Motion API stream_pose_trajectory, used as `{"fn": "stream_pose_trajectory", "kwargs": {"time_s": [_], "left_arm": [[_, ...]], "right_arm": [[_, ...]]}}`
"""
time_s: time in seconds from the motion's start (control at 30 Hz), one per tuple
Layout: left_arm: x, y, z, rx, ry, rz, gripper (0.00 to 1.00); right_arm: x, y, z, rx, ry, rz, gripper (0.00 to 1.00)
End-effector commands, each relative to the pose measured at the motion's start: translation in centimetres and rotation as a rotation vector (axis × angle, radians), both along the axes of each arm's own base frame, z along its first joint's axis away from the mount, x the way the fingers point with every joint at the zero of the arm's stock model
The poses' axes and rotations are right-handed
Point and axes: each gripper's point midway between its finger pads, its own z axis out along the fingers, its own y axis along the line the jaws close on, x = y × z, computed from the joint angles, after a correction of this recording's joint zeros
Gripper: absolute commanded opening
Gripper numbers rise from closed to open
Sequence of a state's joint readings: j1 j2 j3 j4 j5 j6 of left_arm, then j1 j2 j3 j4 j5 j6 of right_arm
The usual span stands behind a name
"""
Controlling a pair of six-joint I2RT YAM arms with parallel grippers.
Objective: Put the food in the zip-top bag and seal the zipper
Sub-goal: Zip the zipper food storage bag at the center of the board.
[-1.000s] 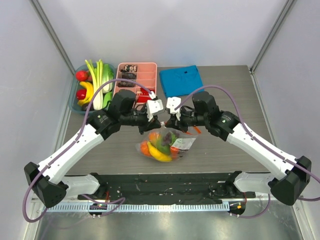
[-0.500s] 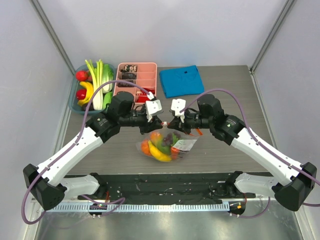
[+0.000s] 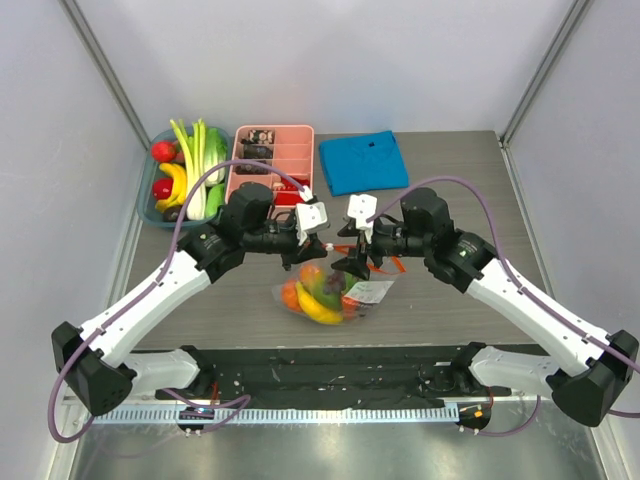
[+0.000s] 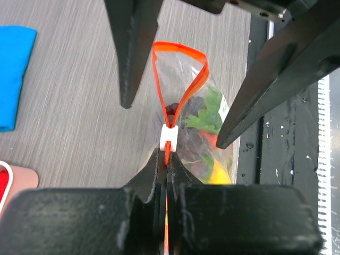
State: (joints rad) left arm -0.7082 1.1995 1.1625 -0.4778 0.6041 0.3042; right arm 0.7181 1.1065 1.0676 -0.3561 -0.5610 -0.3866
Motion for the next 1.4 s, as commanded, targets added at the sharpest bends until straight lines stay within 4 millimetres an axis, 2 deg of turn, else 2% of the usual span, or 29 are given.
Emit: {"fn": "stream_pose_trajectory", "kwargs": {"time_s": [0.0, 0.07, 0.17, 0.27, 0.47, 0.53, 0.57, 0.63, 0.67, 0.77, 0.93, 1.37], "left_arm": [[-0.7, -0.3, 3.1, -0.062, -0.076, -0.055, 0.0], [-0.7, -0.4, 3.1, -0.062, -0.072, -0.057, 0.0], [-0.7, -0.4, 3.1, -0.069, -0.083, -0.06, 0.0], [-0.7, -0.3, 3.3, -0.077, -0.096, -0.054, 0.0], [-0.8, -0.3, 3.8, -0.092, -0.109, -0.05, 0.0], [-0.8, -0.2, 3.8, -0.093, -0.11, -0.049, 0.0], [-0.8, -0.1, 3.7, -0.092, -0.109, -0.046, 0.0], [-0.6, 0.0, 3.7, -0.091, -0.117, -0.035, 0.0], [-0.6, 0.1, 3.9, -0.098, -0.126, -0.025, 0.0], [-0.1, 0.3, 4.8, -0.124, -0.144, 0.011, 0.0], [0.4, 0.7, 5.9, -0.153, -0.13, 0.055, 0.0], [0.9, 2.5, 7.8, -0.182, -0.188, 0.149, 0.0]], "right_arm": [[-0.2, 1.1, 5.4, 0.142, -0.069, 0.031, 0.73], [-0.2, 1.7, 6.5, 0.171, -0.075, 0.047, 0.72], [-0.2, 2.3, 6.4, 0.17, -0.06, 0.071, 0.62], [-0.2, 2.4, 5.5, 0.152, -0.061, 0.088, 0.46], [-0.2, 2.4, 3.3, 0.1, -0.044, 0.096, 0.4], [-0.2, 2.3, 3.0, 0.095, -0.042, 0.097, 0.36], [-0.2, 2.3, 3.0, 0.094, -0.043, 0.097, 0.28], [-0.1, 2.3, 3.0, 0.092, -0.044, 0.091, 0.21], [-0.1, 2.2, 2.9, 0.087, -0.053, 0.093, 0.13], [-0.3, 1.6, 2.2, 0.059, -0.058, 0.086, 0.01], [-0.4, 0.4, -0.3, -0.005, -0.063, 0.055, 0.01], [-1.2, -3.0, -3.5, -0.096, 0.003, -0.032, 0.01]]}}
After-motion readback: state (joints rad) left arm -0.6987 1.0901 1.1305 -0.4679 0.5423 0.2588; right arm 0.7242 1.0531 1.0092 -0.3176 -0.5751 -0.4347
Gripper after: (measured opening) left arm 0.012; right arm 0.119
